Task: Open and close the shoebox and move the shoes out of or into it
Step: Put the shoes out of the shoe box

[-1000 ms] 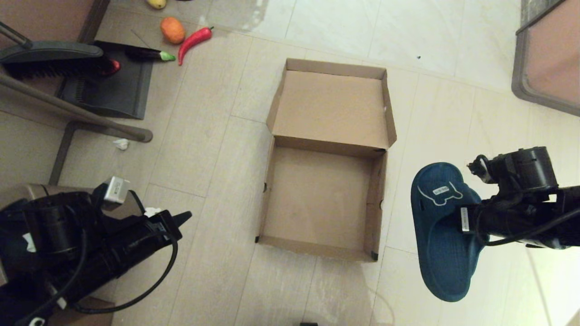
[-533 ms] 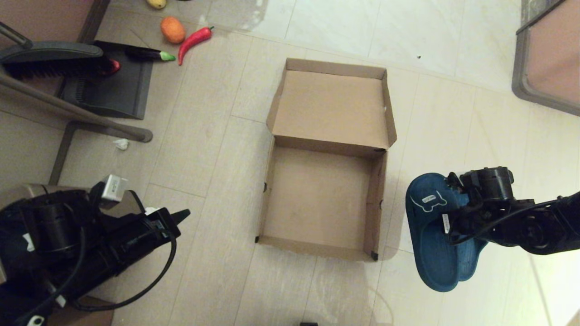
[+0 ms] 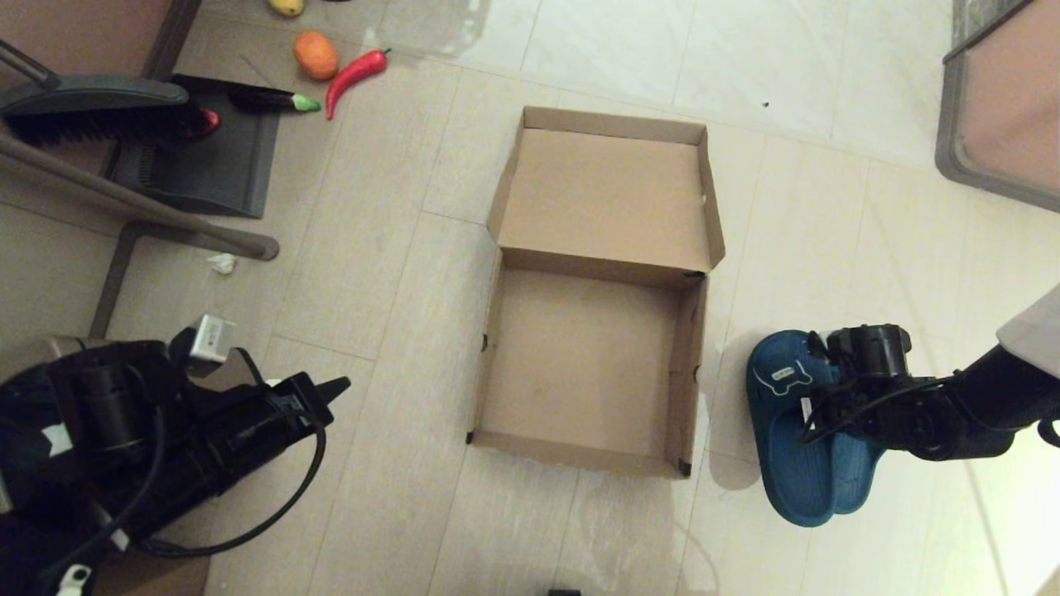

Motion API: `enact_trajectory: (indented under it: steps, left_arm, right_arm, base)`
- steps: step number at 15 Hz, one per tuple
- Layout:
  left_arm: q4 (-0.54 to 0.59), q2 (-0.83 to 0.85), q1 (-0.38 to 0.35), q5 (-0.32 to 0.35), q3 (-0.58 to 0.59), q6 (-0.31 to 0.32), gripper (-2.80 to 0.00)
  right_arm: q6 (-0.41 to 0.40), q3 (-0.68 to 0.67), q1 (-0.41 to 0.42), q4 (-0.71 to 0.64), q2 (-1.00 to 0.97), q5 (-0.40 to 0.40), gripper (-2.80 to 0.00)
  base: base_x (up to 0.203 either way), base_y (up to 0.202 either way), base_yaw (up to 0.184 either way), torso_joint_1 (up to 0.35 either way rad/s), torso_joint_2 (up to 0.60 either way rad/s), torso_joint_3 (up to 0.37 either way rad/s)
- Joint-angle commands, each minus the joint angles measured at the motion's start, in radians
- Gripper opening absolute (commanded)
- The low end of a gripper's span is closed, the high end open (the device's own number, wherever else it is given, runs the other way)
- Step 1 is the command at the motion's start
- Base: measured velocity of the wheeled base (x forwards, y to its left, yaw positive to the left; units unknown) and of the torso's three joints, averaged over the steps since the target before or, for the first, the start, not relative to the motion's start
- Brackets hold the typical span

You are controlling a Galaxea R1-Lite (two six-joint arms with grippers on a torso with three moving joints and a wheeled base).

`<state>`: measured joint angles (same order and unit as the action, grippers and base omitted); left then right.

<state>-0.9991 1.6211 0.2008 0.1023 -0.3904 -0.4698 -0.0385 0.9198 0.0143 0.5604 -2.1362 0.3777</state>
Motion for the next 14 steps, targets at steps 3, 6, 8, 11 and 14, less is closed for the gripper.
enact_trajectory:
  steps: [3,6,8,11,14]
  left_arm:
    - [-0.006,-0.004,0.0,-0.001,-0.001,-0.001,-2.8]
    - [-0.006,0.0,0.0,-0.001,-0.001,-0.001,-2.8]
    - [-0.006,0.002,0.0,-0.001,-0.001,-0.001,-2.8]
    - [-0.006,0.005,0.0,0.0,-0.001,0.0,-2.8]
    - [-0.006,0.003,0.0,0.0,-0.001,0.0,-2.8]
  right_arm:
    - [0.064,0.085,0.0,0.001,-0.116,0.049,-2.8]
    - [0.071,0.107,0.0,0.002,-0.144,0.053,-2.8]
    - [0.072,0.109,0.003,0.004,-0.159,0.053,-2.8]
    - [0.066,0.123,0.013,0.004,-0.168,0.053,-2.8]
    - [0.058,0.157,0.023,0.004,-0.188,0.052,-2.8]
  base:
    - [0.0,0.0,0.0,0.0,0.0,0.0]
    - [0.0,0.0,0.0,0.0,0.0,0.0]
    - [0.0,0.0,0.0,0.0,0.0,0.0]
    - [0.0,0.0,0.0,0.0,0.0,0.0]
    - [0.0,0.0,0.0,0.0,0.0,0.0]
